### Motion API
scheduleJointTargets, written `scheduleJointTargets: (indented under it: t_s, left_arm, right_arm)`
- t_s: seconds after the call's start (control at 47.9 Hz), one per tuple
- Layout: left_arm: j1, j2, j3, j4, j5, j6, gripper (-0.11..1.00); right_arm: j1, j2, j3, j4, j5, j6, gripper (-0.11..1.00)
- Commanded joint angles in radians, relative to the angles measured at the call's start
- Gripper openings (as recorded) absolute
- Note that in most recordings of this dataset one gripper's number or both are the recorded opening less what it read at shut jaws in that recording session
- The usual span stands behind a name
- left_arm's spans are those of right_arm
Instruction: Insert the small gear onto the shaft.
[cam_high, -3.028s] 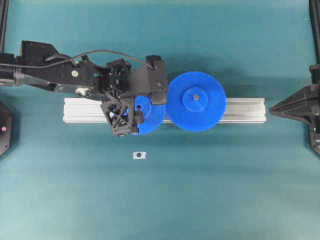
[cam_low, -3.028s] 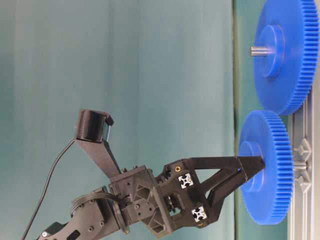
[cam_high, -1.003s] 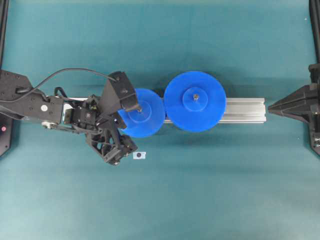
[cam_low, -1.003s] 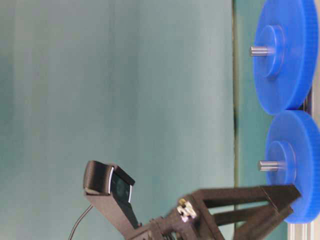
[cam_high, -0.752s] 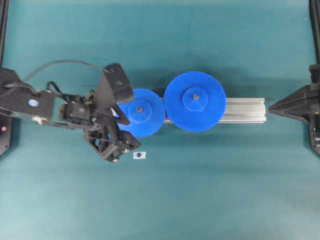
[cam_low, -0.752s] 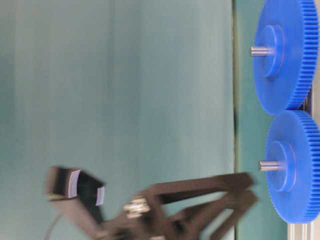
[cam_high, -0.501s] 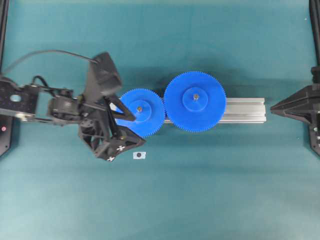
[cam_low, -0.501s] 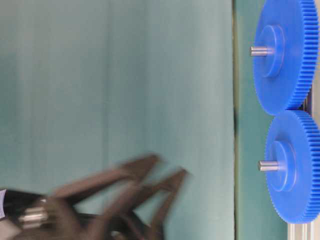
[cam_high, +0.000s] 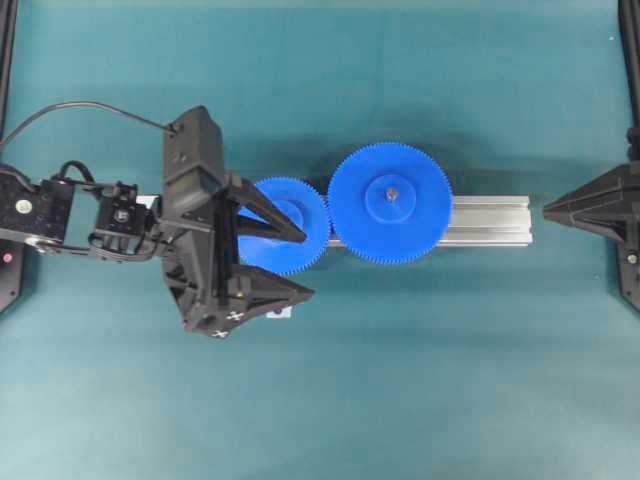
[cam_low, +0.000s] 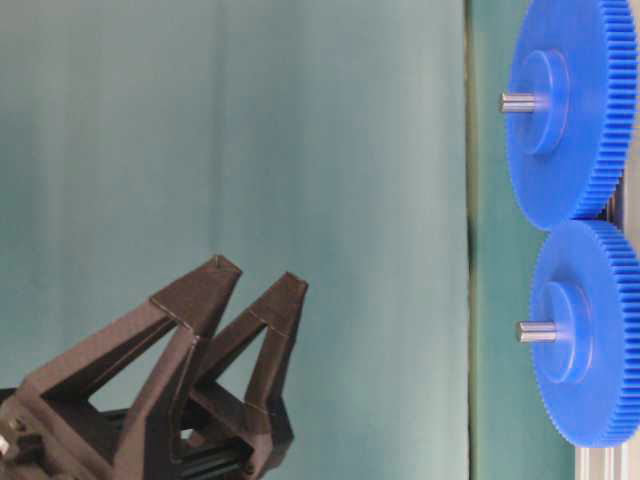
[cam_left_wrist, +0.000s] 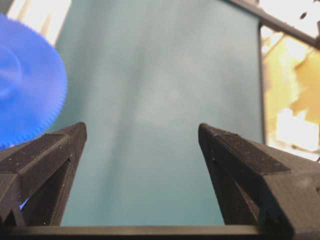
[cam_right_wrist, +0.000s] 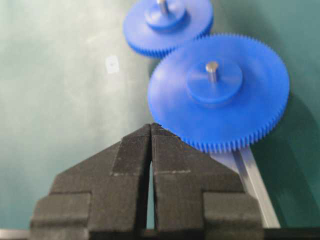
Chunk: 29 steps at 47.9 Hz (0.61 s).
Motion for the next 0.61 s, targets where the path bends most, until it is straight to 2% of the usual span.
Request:
scheduleJointTargets:
  t_s: [0.0, 0.292, 0.501, 0.585]
  left_arm:
    - [-0.002, -0.077, 0.012, 0.0, -0.009, 0.028, 0.91]
    - [0.048, -0.37, 0.213, 0.0, -0.009, 0.046, 0.91]
    - [0.089, -0.611, 0.396, 0.0, -0.008, 0.048, 0.91]
    - [0.098, -0.746, 0.483, 0.0, -0.008, 0.048, 0.91]
  right_arm:
    - [-0.005, -0.003, -0.035, -0.002, -0.035, 0.008, 0.04]
    - [-0.006, -0.092, -0.097, -0.002, -0.025, 0.008, 0.04]
    - [-0.006, -0.135, -0.095, -0.002, 0.017, 0.008, 0.04]
    - [-0.006, -0.138, -0.083, -0.002, 0.048, 0.008, 0.04]
